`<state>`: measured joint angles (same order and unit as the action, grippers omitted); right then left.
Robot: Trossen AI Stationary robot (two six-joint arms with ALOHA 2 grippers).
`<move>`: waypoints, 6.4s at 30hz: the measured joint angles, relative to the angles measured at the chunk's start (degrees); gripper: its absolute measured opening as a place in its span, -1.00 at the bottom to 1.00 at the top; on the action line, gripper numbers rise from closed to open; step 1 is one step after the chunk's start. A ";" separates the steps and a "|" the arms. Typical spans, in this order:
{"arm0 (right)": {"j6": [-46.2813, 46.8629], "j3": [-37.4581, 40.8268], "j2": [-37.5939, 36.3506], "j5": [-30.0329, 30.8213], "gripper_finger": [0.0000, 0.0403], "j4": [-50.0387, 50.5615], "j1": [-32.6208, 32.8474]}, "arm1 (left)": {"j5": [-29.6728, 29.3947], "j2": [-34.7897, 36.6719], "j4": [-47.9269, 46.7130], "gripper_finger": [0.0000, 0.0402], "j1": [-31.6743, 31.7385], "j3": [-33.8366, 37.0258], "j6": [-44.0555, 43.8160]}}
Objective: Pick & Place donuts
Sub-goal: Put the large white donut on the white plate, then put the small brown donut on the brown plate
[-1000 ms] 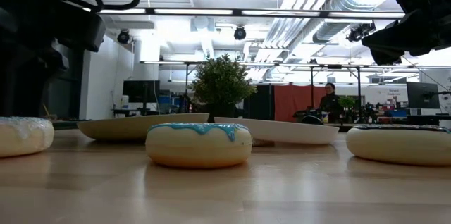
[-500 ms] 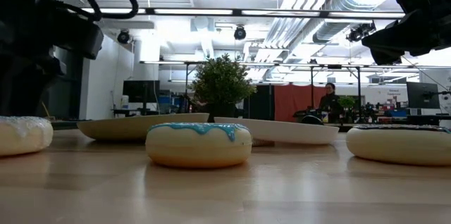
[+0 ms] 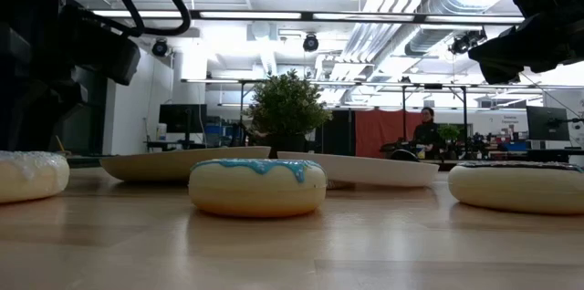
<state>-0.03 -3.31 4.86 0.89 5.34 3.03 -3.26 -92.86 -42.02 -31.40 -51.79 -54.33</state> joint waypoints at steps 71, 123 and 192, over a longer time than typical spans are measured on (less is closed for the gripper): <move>0.00 -0.02 0.00 0.00 -1.00 -0.02 0.00 | 2.95 -2.95 -3.54 -0.39 5.14 -25.59 24.44; 0.02 0.00 2.32 0.00 -1.00 -0.02 0.00 | 2.20 -33.22 -11.50 -0.39 35.28 -56.11 52.58; 0.01 0.00 2.32 -0.02 -1.00 -0.01 0.02 | -3.35 -31.54 -28.47 0.46 35.50 -73.48 52.01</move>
<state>-0.02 -3.31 7.18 0.86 5.33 3.05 -6.61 -124.40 -70.49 4.10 -125.27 -2.31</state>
